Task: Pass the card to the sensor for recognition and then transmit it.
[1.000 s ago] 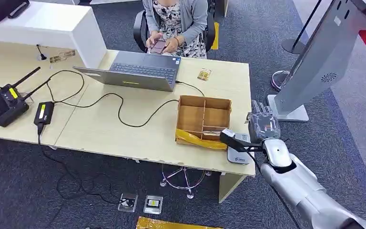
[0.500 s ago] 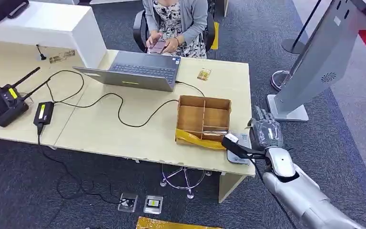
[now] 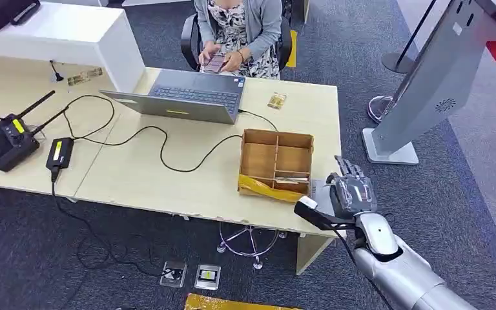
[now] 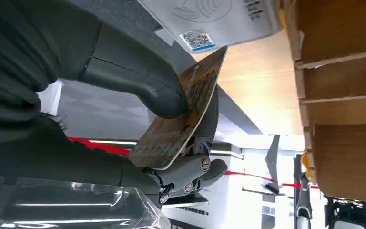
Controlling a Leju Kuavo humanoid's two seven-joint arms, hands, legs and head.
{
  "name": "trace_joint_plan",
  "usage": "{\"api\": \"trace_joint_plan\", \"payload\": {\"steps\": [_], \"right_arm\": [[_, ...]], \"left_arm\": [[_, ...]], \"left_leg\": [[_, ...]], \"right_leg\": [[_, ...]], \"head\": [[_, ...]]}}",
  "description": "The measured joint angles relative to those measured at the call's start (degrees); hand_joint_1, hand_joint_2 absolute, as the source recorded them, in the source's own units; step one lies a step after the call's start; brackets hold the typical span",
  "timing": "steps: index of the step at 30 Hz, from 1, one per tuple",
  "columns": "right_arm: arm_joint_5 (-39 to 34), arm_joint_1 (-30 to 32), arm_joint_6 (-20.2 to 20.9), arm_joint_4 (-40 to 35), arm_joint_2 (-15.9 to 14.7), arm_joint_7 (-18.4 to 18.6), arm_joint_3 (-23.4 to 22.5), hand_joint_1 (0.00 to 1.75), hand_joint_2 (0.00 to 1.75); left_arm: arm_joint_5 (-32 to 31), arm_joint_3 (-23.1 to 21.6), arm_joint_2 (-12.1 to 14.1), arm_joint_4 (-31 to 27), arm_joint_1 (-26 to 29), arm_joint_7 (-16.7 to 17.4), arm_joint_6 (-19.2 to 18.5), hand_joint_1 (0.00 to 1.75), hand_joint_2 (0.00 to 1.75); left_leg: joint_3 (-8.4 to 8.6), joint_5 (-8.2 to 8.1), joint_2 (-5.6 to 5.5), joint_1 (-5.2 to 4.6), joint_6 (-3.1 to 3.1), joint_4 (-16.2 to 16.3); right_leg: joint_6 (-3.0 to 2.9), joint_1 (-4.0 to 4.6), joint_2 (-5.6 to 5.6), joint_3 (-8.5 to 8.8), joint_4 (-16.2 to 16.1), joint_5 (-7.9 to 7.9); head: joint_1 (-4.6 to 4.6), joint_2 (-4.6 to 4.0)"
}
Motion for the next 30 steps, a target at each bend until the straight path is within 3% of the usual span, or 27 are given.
{"api": "trace_joint_plan", "payload": {"steps": [17,30], "right_arm": [[-1.47,0.46,0.79,-0.11,1.75,-1.90,3.26,1.75,1.75],[-5.66,-0.40,-1.44,7.10,5.29,-5.27,4.44,1.75,1.75]], "left_arm": [[0.33,0.02,-0.63,0.00,-0.02,0.79,0.44,0.00,1.75],[1.11,0.37,-1.03,-0.02,-0.03,1.44,1.40,0.00,1.75]], "left_leg": [[0.00,0.00,0.00,0.00,0.00,-0.01],[0.10,0.00,0.01,0.00,0.00,-0.01]], "right_leg": [[0.00,0.00,0.01,0.00,0.00,0.00],[0.00,0.00,0.02,0.08,0.00,0.00]], "head": [[0.00,0.00],[0.00,0.00]]}}
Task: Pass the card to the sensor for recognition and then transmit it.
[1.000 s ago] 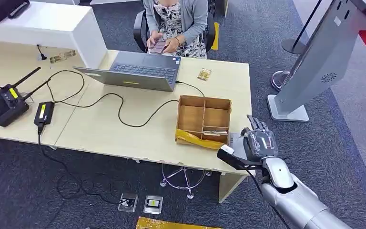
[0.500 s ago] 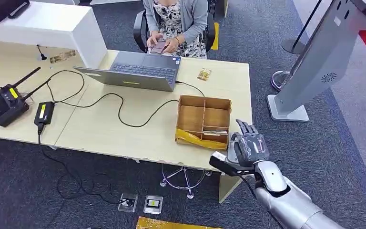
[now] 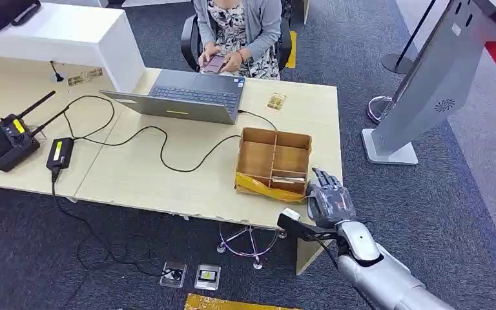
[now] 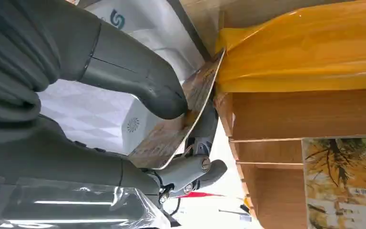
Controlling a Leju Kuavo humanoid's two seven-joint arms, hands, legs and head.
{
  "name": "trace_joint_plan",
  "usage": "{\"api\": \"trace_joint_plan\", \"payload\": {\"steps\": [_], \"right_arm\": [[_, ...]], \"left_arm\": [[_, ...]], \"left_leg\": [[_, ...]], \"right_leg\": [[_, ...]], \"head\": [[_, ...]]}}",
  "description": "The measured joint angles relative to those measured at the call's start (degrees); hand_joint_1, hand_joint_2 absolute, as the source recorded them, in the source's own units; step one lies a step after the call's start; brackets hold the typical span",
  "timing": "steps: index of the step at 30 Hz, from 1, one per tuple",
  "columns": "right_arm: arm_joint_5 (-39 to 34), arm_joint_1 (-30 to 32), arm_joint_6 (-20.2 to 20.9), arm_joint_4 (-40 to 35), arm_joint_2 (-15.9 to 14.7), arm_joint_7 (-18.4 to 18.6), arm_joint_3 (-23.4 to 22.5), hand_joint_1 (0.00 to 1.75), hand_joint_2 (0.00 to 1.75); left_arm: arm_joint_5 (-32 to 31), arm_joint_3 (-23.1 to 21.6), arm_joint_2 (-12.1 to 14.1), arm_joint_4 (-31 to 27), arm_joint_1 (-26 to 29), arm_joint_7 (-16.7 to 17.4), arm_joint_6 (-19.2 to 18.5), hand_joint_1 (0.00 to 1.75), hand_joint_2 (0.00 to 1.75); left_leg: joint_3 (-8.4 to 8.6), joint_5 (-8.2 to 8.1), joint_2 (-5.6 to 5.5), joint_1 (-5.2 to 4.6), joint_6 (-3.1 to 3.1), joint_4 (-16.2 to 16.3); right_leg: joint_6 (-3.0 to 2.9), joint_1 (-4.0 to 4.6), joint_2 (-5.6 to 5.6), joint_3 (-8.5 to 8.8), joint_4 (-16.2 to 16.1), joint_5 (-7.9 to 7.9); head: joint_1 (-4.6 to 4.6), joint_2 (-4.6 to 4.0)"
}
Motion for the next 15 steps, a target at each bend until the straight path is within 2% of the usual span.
{"api": "trace_joint_plan", "payload": {"steps": [7,15], "right_arm": [[-0.77,-0.74,-0.31,2.87,0.57,-1.16,-0.44,1.75,1.75],[-0.94,-2.20,-1.33,3.35,0.33,0.22,-1.55,1.75,1.75]], "left_arm": [[0.00,0.00,-0.09,0.00,0.01,0.00,0.06,0.00,1.75],[-1.01,-0.07,-0.11,0.00,0.02,0.00,-0.48,0.00,1.75]], "left_leg": [[0.04,0.01,-0.01,0.00,0.00,0.00],[0.03,0.01,-0.01,-0.01,0.01,0.01]], "right_leg": [[-0.01,0.00,-0.03,0.07,0.00,0.02],[-0.01,-0.01,-0.02,0.05,0.00,0.03]], "head": [[0.02,0.00],[0.02,0.00]]}}
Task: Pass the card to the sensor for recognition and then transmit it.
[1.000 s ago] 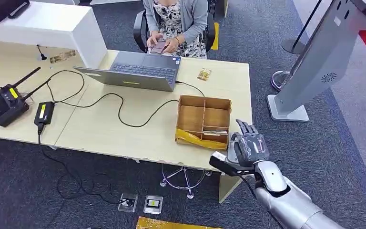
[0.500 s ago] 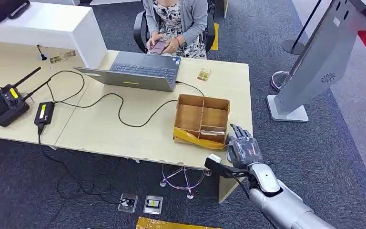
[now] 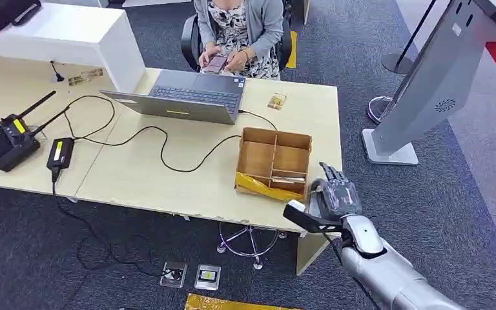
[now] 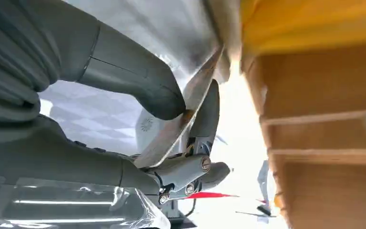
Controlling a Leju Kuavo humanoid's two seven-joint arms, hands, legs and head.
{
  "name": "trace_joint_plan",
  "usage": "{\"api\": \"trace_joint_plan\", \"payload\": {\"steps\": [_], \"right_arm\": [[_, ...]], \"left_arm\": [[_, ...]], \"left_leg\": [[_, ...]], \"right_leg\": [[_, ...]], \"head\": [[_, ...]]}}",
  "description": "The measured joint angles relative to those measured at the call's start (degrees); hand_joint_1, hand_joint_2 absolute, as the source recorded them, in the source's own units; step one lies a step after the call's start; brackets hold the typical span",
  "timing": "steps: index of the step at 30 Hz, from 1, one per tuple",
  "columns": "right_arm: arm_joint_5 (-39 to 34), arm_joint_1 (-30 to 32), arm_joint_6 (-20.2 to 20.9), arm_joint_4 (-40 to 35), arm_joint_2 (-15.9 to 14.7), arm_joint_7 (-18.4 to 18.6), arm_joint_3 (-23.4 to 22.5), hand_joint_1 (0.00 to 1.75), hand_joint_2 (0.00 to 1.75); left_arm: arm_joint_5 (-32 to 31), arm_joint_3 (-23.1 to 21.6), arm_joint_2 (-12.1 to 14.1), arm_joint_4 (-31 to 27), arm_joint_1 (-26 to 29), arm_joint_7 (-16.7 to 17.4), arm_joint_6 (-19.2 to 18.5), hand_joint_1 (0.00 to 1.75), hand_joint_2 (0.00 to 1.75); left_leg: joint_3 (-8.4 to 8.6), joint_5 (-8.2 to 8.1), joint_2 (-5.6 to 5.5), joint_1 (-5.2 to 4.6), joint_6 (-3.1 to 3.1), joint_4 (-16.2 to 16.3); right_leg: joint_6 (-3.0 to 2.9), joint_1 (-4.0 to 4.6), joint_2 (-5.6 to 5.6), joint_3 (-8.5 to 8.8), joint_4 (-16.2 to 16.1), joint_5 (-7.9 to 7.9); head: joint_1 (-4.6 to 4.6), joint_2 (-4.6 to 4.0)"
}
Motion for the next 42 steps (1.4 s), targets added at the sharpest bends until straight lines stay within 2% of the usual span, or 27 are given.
{"api": "trace_joint_plan", "payload": {"steps": [5,8,13,18,23,28,34,42], "right_arm": [[0.44,-0.22,-0.79,-0.07,-0.15,0.31,-0.37,1.75,1.75],[2.89,-1.31,-0.81,-1.99,-0.50,2.12,-0.76,1.75,1.75],[8.07,-4.26,2.21,-9.29,-1.64,5.53,-1.60,1.75,1.75],[12.35,-8.22,8.03,-17.95,-2.97,8.57,-2.80,1.75,1.75],[14.51,-12.07,11.15,-22.95,-3.21,9.03,-3.13,1.75,1.75],[15.43,-16.61,10.18,-20.58,0.53,5.94,-3.08,1.75,1.75],[16.02,-17.13,6.97,-12.77,6.79,4.20,-3.06,1.75,1.75],[16.28,-17.57,6.38,-6.03,10.23,3.58,-3.21,1.75,1.75]], "left_arm": [[-0.20,-0.04,0.00,0.00,0.00,0.00,-0.13,0.00,1.75],[-0.37,-0.04,0.02,0.00,0.00,0.00,-0.59,0.00,1.75],[-0.70,-0.04,0.02,0.00,-0.01,-1.09,-1.33,0.00,1.75],[-2.01,-0.09,0.13,0.02,-0.01,-2.23,-2.86,0.00,1.75],[-3.13,-0.13,0.17,0.04,-0.04,-2.62,-3.74,0.00,1.75],[-3.94,-0.22,0.11,0.02,-0.14,-2.82,-4.00,0.00,1.75],[-4.87,-0.50,0.07,0.02,-0.21,-2.82,-4.42,0.00,1.75],[-4.98,-0.50,0.09,0.07,-0.19,-2.47,-4.52,0.00,1.75]], "left_leg": [[-0.03,0.00,0.00,0.00,0.00,0.00],[-0.03,0.00,0.01,0.00,0.00,0.00],[-0.02,0.01,0.02,0.01,-0.01,0.00],[-0.03,0.03,0.01,0.00,0.01,0.00],[-0.05,0.03,0.01,0.00,0.01,0.00],[-0.04,0.03,0.01,0.02,0.01,-0.01],[-0.07,0.05,-0.01,0.05,-0.02,-0.01],[-0.09,0.05,-0.02,0.03,-0.02,-0.01]], "right_leg": [[0.00,0.00,0.00,-0.01,0.00,0.00],[-0.01,0.00,0.02,-0.03,0.01,0.01],[-0.01,0.01,0.02,-0.04,0.02,0.02],[0.00,0.00,0.01,-0.04,0.02,0.02],[0.00,0.00,0.02,-0.02,0.02,0.02],[0.00,0.03,0.02,-0.04,0.03,0.02],[-0.01,0.06,-0.02,-0.04,0.05,0.02],[-0.01,0.04,-0.02,-0.05,0.02,0.02]], "head": [[0.00,0.00],[-0.02,0.00],[0.00,0.00],[-0.02,0.00],[-0.04,0.00],[-0.02,0.00],[-0.02,0.00],[0.00,0.00]]}}
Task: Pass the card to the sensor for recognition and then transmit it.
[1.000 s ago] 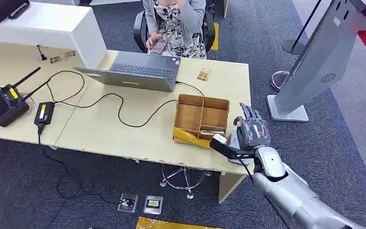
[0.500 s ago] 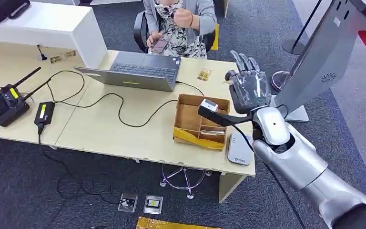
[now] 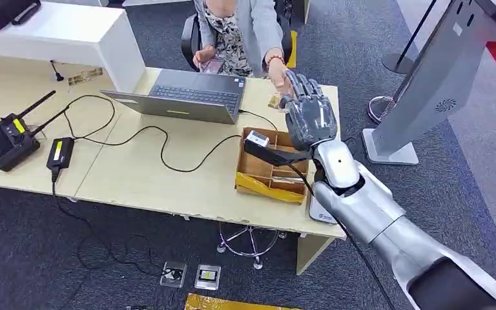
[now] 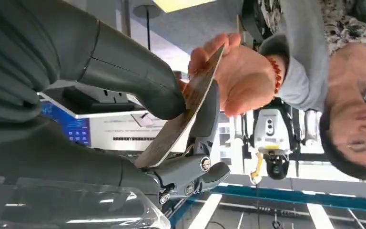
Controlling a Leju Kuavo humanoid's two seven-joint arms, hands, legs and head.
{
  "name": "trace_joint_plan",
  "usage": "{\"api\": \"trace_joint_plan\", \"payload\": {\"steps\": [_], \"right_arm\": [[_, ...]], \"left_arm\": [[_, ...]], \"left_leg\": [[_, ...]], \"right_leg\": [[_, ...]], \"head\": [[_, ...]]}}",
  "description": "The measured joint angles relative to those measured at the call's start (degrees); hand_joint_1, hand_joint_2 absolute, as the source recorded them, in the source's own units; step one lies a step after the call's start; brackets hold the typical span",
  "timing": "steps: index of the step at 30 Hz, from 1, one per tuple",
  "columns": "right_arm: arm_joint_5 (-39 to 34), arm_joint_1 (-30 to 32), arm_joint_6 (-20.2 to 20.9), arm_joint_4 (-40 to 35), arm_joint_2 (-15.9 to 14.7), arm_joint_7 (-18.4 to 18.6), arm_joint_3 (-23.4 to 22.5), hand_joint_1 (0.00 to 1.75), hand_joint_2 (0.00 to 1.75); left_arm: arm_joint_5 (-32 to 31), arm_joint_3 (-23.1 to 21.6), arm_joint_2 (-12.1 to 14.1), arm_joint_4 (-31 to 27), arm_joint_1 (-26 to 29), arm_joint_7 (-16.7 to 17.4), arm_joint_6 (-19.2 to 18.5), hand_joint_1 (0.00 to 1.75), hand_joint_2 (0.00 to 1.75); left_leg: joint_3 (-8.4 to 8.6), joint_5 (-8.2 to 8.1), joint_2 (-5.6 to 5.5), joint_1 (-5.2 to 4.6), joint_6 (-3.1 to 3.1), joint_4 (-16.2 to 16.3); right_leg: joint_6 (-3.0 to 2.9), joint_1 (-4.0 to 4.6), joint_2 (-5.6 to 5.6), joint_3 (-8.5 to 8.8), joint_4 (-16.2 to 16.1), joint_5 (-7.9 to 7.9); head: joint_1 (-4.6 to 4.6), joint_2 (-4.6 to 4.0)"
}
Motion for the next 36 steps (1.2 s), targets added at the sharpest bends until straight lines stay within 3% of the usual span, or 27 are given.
{"api": "trace_joint_plan", "payload": {"steps": [8,9,10,11,26,30,36], "right_arm": [[0.76,-0.06,-0.31,3.76,0.85,0.26,-0.96,1.75,1.75],[0.92,-0.05,-0.31,4.00,0.85,0.33,-1.03,0.68,1.75],[1.25,-0.04,-0.28,4.17,0.87,0.53,-1.07,0.00,1.75],[1.55,0.01,-0.20,4.30,0.87,0.70,-1.25,0.00,0.00],[7.95,2.66,1.55,2.82,0.59,3.58,-4.17,0.00,0.00],[9.14,4.99,2.17,-1.43,-0.29,5.27,-5.38,0.00,0.00],[7.52,14.37,8.55,-14.77,-3.28,9.69,-8.35,0.00,0.00]], "left_arm": [[-0.15,-0.02,-0.02,0.04,0.01,0.28,-0.39,0.00,1.75],[-0.22,-0.02,-0.02,0.04,0.01,0.57,-0.61,0.00,1.75],[-0.26,-0.04,-0.02,0.04,0.01,0.79,-0.85,0.00,1.75],[-0.31,-0.04,-0.02,0.04,0.01,1.14,-0.98,0.00,1.75],[-0.57,-0.04,-0.04,0.07,0.01,1.81,-0.87,0.00,1.75],[0.07,-0.04,-0.18,0.13,0.03,2.19,-0.57,0.00,1.75],[1.77,-0.02,-0.81,0.17,0.16,2.88,-0.20,0.00,1.75]], "left_leg": [[0.02,0.00,0.00,0.01,0.00,0.00],[0.02,0.00,0.00,0.01,0.00,0.00],[0.02,0.00,0.00,0.01,0.00,0.00],[0.02,0.00,0.00,0.01,0.00,0.00],[0.03,0.00,0.01,0.01,0.00,0.00],[0.04,0.00,0.01,0.01,0.00,0.01],[0.03,-0.04,0.00,0.00,0.00,0.01]], "right_leg": [[0.00,0.01,0.02,0.00,0.00,0.00],[0.00,0.01,0.03,-0.01,0.00,0.00],[0.00,0.01,0.03,-0.01,0.01,0.00],[0.00,0.01,0.02,-0.02,0.01,0.00],[0.00,0.01,0.04,-0.03,0.00,0.00],[0.00,0.01,0.02,-0.04,-0.01,0.00],[-0.01,0.00,0.03,-0.04,-0.03,-0.01]], "head": [[-0.02,0.00],[0.00,0.00],[-0.02,0.00],[0.00,0.00],[-0.02,0.00],[-0.02,0.00],[-0.02,0.00]]}}
